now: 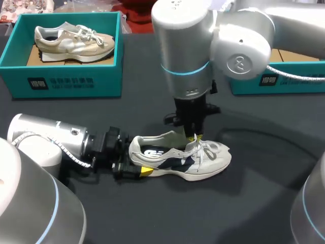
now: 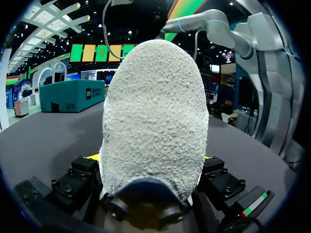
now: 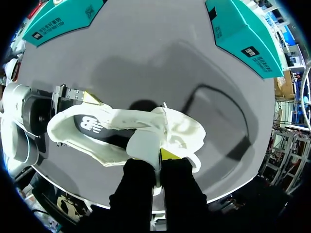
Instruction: Take the shoe out of the shoebox, open the shoe tongue, remove and reinsert the insole, then place the shoe into the shoebox
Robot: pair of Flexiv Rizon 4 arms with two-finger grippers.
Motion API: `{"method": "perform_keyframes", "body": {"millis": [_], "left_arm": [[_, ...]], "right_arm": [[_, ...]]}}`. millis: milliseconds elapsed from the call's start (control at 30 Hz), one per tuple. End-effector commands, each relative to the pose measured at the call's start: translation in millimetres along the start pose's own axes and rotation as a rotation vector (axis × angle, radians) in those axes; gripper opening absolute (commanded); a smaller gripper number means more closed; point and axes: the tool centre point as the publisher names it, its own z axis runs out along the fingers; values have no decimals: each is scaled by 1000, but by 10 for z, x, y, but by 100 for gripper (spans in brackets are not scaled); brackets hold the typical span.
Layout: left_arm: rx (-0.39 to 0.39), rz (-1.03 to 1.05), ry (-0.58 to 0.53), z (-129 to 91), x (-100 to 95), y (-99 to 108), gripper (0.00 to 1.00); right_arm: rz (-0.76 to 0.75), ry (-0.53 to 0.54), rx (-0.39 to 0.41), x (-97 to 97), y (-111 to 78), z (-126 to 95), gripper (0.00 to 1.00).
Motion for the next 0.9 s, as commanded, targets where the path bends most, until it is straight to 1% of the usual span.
{"method": "perform_keyframes", "body": {"millis": [33,67,100,133,233,267,333,367,400,833,900], "left_arm": [[0,1,0,-17,-11,39,0],[0,1,0,-17,-11,39,0],[0,1,0,-17,-11,39,0],[0,1,0,-17,-11,39,0],[0,1,0,-17,-11,39,0],[0,1,0,-17,-11,39,0],[0,1,0,-17,-11,39,0],[0,1,0,-17,-11,39,0],[0,1,0,-17,-11,39,0],[0,1,0,-17,-11,39,0],[0,1,0,-17,-11,39,0]], "right_arm": [[-1,60,-4,-59,-15,20,0],[23,47,22,-109,-26,36,0],[21,48,27,-158,-45,28,0],[7,86,16,-204,-73,9,0],[0,87,45,-355,-112,-1,0],[-22,128,39,-406,-127,0,0],[-92,156,18,-482,-150,16,0],[-117,193,7,-530,-156,36,0],[-150,247,24,-587,-151,78,0],[-150,247,24,-587,-151,78,0],[-162,284,4,-630,-170,109,0]]}}
